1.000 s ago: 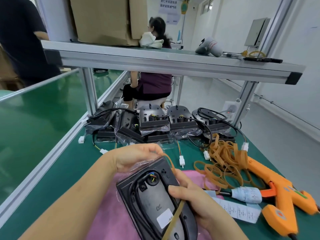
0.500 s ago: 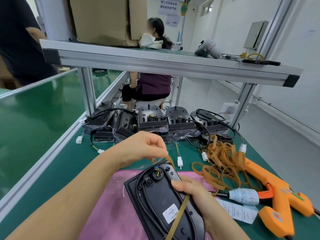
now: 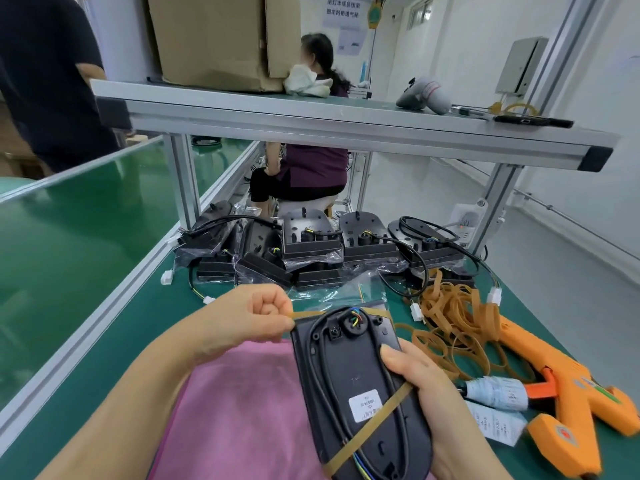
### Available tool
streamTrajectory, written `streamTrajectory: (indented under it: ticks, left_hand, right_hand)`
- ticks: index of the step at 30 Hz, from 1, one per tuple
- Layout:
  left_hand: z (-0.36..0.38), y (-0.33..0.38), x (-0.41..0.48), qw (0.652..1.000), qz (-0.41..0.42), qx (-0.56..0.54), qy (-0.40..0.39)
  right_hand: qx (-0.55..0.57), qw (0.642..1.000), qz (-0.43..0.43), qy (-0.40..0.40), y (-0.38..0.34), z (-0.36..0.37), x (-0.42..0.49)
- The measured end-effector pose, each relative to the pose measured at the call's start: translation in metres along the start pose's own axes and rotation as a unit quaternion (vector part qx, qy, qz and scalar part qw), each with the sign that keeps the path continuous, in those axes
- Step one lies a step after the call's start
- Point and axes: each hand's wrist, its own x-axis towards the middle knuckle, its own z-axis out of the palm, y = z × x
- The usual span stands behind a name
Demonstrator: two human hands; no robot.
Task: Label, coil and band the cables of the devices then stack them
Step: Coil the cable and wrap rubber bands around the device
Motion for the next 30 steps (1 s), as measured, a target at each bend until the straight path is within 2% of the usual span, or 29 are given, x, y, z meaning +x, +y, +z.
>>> streamTrajectory:
  ticks: [2, 4, 6, 7, 10, 14, 16, 18, 20, 23, 26, 28, 30]
  left_hand:
    - [0.006, 0.002, -0.001, 0.998, -0.013, 0.054, 0.029]
    - [0.017, 0.003, 0.002, 0.989, -0.004, 0.112, 0.098]
    - [0.033, 0.006, 0.004, 0.965, 0.036, 0.186, 0.184]
    - [0.043, 0.007, 0.005, 0.939, 0.073, 0.247, 0.228]
    - [0.066, 0.011, 0.001, 0.824, 0.189, 0.422, 0.329]
    - [0.079, 0.003, -0.005, 0.744, 0.328, 0.478, 0.333]
    - [0.082, -0.004, -0.008, 0.728, 0.366, 0.482, 0.322]
    - [0.083, -0.014, -0.013, 0.737, 0.376, 0.465, 0.315]
    - [0.082, -0.023, -0.019, 0.769, 0.350, 0.448, 0.293]
    - [0.084, -0.029, -0.029, 0.847, 0.293, 0.373, 0.243]
    - [0.088, -0.027, -0.034, 0.940, 0.188, 0.203, 0.201]
    - [0.090, -0.025, -0.032, 0.957, 0.142, 0.159, 0.194]
    - [0.088, -0.018, -0.031, 0.940, 0.140, 0.221, 0.217]
  right_hand:
    - [0.008, 1.000, -0.017, 0.006, 0.003, 0.001, -0.003]
    - [-0.008, 0.999, -0.032, 0.035, 0.005, 0.005, 0.001]
    - [-0.014, 0.998, -0.039, 0.055, 0.005, 0.010, 0.005]
    - [-0.014, 0.997, -0.038, 0.059, 0.005, 0.012, 0.006]
    - [0.000, 0.997, -0.034, 0.064, 0.004, 0.013, 0.004]
    - [0.012, 0.998, -0.013, 0.057, 0.004, 0.007, 0.002]
    - [0.015, 0.998, -0.018, 0.064, 0.005, 0.004, 0.002]
    - [0.029, 0.997, -0.027, 0.066, 0.005, 0.001, 0.002]
    - [0.051, 0.996, -0.034, 0.063, 0.007, -0.003, 0.002]
    - [0.083, 0.993, -0.044, 0.070, 0.010, -0.006, 0.004]
    - [0.082, 0.991, -0.060, 0.086, 0.010, -0.004, 0.006]
    - [0.056, 0.991, -0.070, 0.099, 0.009, -0.001, 0.007]
    - [0.032, 0.991, -0.079, 0.104, 0.009, 0.001, 0.006]
